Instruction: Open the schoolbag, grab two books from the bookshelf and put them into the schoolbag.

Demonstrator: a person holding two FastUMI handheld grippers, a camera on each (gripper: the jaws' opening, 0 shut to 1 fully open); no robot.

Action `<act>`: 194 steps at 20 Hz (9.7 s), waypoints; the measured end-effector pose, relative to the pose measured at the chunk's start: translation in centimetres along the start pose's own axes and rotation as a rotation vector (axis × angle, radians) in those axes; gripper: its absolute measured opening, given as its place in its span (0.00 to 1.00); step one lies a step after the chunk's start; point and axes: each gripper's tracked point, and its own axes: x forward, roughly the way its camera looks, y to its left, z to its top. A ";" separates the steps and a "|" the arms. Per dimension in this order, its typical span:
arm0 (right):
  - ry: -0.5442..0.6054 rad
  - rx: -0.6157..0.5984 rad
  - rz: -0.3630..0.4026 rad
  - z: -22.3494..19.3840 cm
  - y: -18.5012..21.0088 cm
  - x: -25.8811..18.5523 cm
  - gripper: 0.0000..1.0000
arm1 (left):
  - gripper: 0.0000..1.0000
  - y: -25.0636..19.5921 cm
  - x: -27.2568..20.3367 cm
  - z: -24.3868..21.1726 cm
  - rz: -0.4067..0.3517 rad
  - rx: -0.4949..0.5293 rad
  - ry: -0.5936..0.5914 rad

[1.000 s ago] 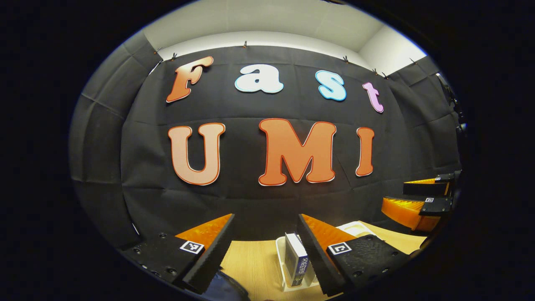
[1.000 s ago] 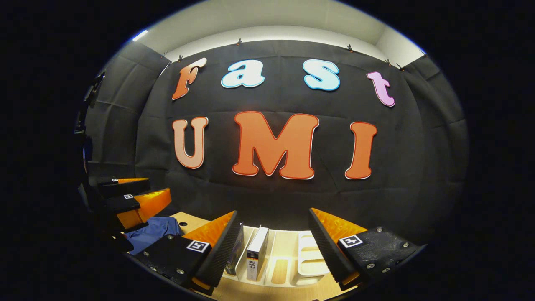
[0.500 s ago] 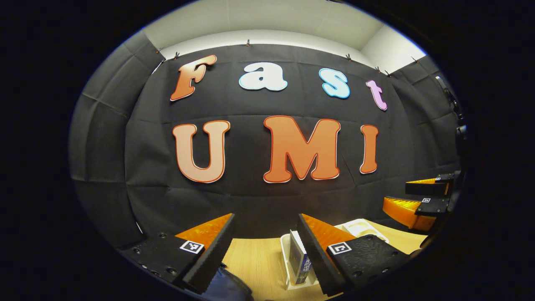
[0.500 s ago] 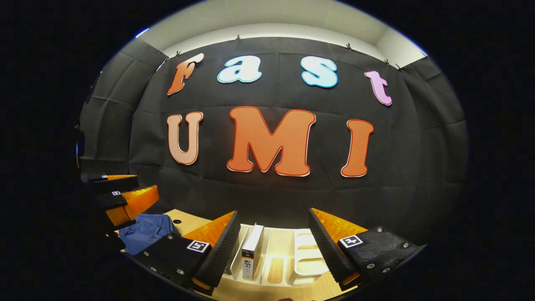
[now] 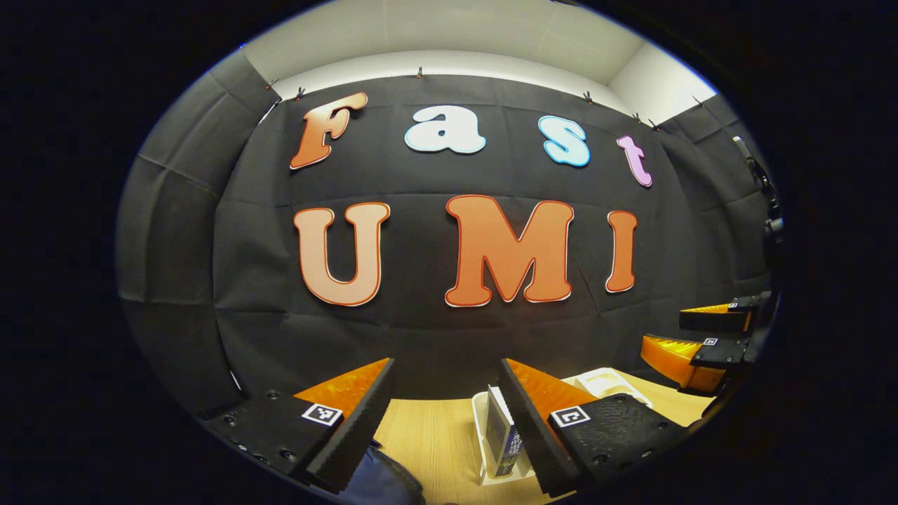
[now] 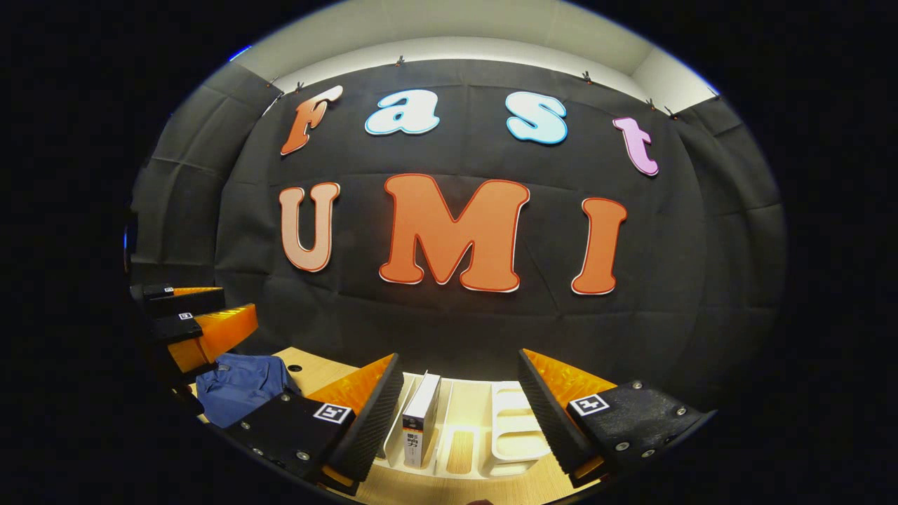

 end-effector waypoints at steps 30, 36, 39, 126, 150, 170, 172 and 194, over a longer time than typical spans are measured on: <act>0.155 -0.021 -0.004 -7.5 -1.6 2.7 0.97 | 0.95 8.9 -8.3 -27.3 0.004 0.582 0.681; 0.183 -0.043 -0.021 -8.7 -2.4 3.1 0.97 | 0.95 8.6 -12.0 -32.0 -0.061 0.713 0.795; 0.195 -0.043 -0.025 -9.2 -2.2 3.4 0.97 | 0.95 9.6 -12.9 -34.3 -0.054 0.731 0.868; 1.100 0.266 0.148 -11.9 9.9 13.7 0.31 | 0.08 22.6 2.0 -20.2 -0.158 0.286 0.904; 0.914 0.890 0.412 -9.6 21.0 3.8 0.30 | 0.08 23.4 4.1 -17.3 -0.079 0.220 0.915; 1.009 1.084 0.302 -20.7 38.0 4.3 0.29 | 0.07 21.2 2.7 -17.1 -0.148 0.121 0.878; 0.995 1.086 0.305 -21.1 39.3 4.9 0.29 | 0.08 20.9 2.4 -16.7 -0.163 0.118 0.875; 0.921 0.897 0.385 -18.8 38.9 5.5 0.96 | 0.06 20.4 2.5 -17.8 -0.133 0.095 0.892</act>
